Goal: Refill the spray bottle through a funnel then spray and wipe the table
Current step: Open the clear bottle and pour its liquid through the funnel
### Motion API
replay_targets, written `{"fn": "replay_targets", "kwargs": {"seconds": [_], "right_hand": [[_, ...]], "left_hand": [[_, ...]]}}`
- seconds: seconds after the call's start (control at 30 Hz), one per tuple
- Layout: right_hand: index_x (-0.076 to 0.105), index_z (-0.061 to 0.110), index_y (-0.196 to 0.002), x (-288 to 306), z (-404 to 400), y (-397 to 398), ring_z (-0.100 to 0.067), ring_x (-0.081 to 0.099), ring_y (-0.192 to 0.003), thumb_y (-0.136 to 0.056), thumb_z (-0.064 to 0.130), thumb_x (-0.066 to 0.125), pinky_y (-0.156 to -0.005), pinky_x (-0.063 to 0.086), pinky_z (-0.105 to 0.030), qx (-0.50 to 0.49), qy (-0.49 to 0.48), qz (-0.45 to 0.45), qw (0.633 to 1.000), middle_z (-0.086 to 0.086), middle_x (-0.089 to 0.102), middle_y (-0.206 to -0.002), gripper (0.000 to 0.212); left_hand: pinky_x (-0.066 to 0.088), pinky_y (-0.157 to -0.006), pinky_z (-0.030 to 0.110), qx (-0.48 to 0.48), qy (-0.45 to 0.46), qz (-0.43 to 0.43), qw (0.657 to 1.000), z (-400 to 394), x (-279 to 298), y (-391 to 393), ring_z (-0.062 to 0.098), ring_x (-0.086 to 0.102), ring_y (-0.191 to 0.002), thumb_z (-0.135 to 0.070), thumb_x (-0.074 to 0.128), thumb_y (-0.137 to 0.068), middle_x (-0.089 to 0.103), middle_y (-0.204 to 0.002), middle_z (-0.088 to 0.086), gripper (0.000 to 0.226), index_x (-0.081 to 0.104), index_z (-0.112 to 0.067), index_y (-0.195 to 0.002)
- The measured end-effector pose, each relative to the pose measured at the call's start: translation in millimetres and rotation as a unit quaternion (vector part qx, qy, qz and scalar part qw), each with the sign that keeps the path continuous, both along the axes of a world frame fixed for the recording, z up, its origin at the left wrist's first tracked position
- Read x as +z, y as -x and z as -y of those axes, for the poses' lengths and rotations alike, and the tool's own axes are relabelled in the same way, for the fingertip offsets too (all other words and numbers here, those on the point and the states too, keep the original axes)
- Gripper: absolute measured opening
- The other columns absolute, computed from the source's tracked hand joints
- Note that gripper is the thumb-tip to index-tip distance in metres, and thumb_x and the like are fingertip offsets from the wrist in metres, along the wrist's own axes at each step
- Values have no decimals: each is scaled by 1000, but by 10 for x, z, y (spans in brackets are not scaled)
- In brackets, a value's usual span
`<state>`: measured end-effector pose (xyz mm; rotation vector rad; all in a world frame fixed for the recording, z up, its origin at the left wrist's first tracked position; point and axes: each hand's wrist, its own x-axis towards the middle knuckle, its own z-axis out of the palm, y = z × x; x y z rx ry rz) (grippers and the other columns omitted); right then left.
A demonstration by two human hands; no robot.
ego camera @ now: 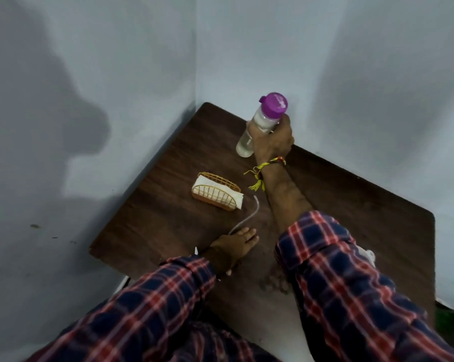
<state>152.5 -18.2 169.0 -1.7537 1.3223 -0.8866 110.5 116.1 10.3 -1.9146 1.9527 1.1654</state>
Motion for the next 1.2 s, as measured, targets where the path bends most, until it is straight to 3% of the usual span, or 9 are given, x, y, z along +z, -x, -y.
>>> {"fn": "replay_targets", "kwargs": {"seconds": [0.13,0.2,0.33,0.5,0.67,0.73,0.87,1.0,1.2], "right_hand": [[65,14,-100,401,-20,404,-13,65,-75,-66,36,85,-74,58,-35,-34,85,90,992,6,68,-84,45],[66,14,-96,664,-41,692,-13,66,-73,-66,38,84,-70,57,-33,-23,133,114,984,6,70,-81,43],[66,13,-94,1162,-134,1343,-5,62,-66,-69,35,85,-65,52,-19,-15,187,130,974,10,67,-75,39],[68,12,-101,1452,-268,2163,-5,67,-76,-72,28,85,-71,54,-20,-4,202,145,969,8,71,-85,37],[67,12,-102,1477,-478,2814,-16,69,-80,-78,24,83,-74,58,-36,26,187,144,971,2,71,-88,32],[67,12,-102,1410,-567,2985,-17,69,-79,-78,21,84,-71,58,-36,34,173,146,973,2,70,-87,31],[66,11,-110,1197,-684,3225,-15,70,-82,-77,15,83,-71,58,-29,48,160,163,972,3,72,-91,38],[62,11,-117,1007,-747,3432,-13,71,-92,-76,12,83,-77,57,-27,65,135,194,970,4,72,-99,46],[57,9,-127,830,-739,3622,-11,70,-95,-81,4,78,-80,56,-22,25,152,204,967,3,71,-105,51]], "left_hand": [[18,-119,42,-20,15,37,999,-90,37,223,27,8,-150,0,54,-92,5,-164,12,76,13,-11,-156],[16,-118,31,50,55,3,997,-146,16,252,25,25,-146,-11,57,-93,26,-159,10,70,24,-13,-154],[34,-110,29,179,216,-16,960,-47,221,215,18,48,-131,-30,67,-88,52,-143,-2,56,49,-25,-141],[55,-92,33,320,427,-202,821,274,1228,273,3,66,-103,-19,65,-92,71,-114,-4,30,68,-16,-122],[50,-100,31,304,477,-423,708,395,2465,694,11,64,-115,-13,58,-97,70,-118,2,32,61,-8,-128],[48,-102,32,234,469,-475,706,371,2799,899,15,58,-124,-16,58,-95,64,-128,5,42,52,-8,-136],[49,-100,32,127,409,-495,757,394,3119,1287,17,57,-126,-13,67,-88,58,-136,7,61,42,-8,-143],[51,-89,20,124,363,-490,783,419,3123,1514,14,65,-112,-6,74,-81,66,-123,3,55,55,-7,-133],[53,-86,19,157,381,-487,770,449,3050,1869,10,67,-106,-8,80,-73,71,-115,-1,53,63,-8,-124]]}}
